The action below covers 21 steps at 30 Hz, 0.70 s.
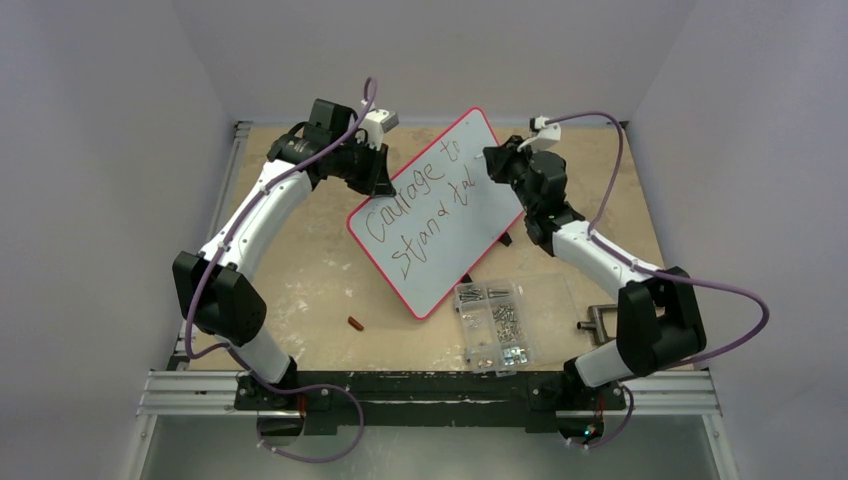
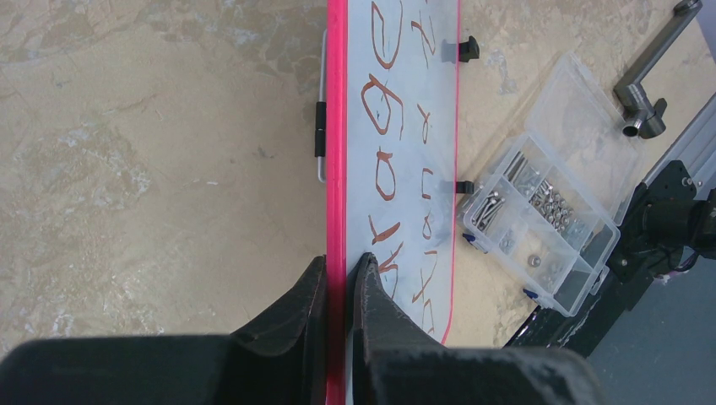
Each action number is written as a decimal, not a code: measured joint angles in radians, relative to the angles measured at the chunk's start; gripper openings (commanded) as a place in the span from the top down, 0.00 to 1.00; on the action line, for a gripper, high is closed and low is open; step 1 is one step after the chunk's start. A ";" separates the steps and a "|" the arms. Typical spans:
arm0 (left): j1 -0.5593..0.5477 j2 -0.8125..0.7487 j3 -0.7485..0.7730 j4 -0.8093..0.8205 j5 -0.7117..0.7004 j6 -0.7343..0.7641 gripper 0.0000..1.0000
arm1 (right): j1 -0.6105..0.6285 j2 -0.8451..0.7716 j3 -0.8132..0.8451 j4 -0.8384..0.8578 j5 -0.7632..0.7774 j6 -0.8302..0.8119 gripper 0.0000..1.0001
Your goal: Write a sentence on the whiteboard
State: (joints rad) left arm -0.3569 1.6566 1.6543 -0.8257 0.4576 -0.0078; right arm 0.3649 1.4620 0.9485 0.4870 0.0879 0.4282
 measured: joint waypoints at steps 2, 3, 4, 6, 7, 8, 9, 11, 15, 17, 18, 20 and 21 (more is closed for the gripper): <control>0.000 0.000 0.000 0.000 0.000 0.000 1.00 | -0.002 0.018 0.014 0.000 -0.001 0.002 1.00; 0.000 0.000 0.000 0.000 0.000 0.000 1.00 | -0.003 0.025 0.019 0.001 -0.001 0.003 1.00; 0.000 0.000 0.000 0.000 0.000 0.000 1.00 | -0.005 0.032 0.022 0.001 -0.002 0.005 1.00; 0.000 0.000 0.000 0.000 0.000 0.000 1.00 | -0.006 0.043 0.023 0.001 -0.003 0.008 1.00; 0.000 0.000 0.000 0.000 0.000 0.000 1.00 | -0.006 0.049 0.023 0.001 -0.004 0.010 1.00; 0.000 0.000 0.000 0.000 0.000 0.000 1.00 | -0.006 0.055 0.023 0.003 -0.004 0.011 1.00; 0.000 0.000 0.000 0.000 0.000 0.000 1.00 | -0.006 0.058 0.023 0.003 -0.005 0.012 1.00; 0.000 0.000 0.000 0.000 0.000 0.000 1.00 | -0.006 0.069 0.023 0.007 -0.007 0.017 1.00; 0.000 0.000 0.000 0.000 0.000 0.000 1.00 | -0.006 0.082 0.023 0.008 -0.009 0.021 1.00; 0.000 0.000 0.000 0.000 0.000 0.000 1.00 | -0.006 0.083 0.020 0.011 -0.011 0.021 1.00; 0.000 0.000 0.000 0.000 0.000 0.000 1.00 | -0.007 0.082 0.016 0.017 -0.013 0.021 1.00; 0.000 0.000 0.000 0.000 -0.001 0.000 1.00 | -0.008 0.081 0.000 0.031 -0.013 0.021 1.00; 0.000 0.000 0.000 -0.002 -0.001 0.000 1.00 | -0.009 0.080 -0.010 0.035 -0.013 0.021 1.00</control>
State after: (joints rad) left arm -0.3569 1.6566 1.6543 -0.8272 0.4564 -0.0082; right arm 0.3561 1.5417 0.9390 0.5220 0.0750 0.4488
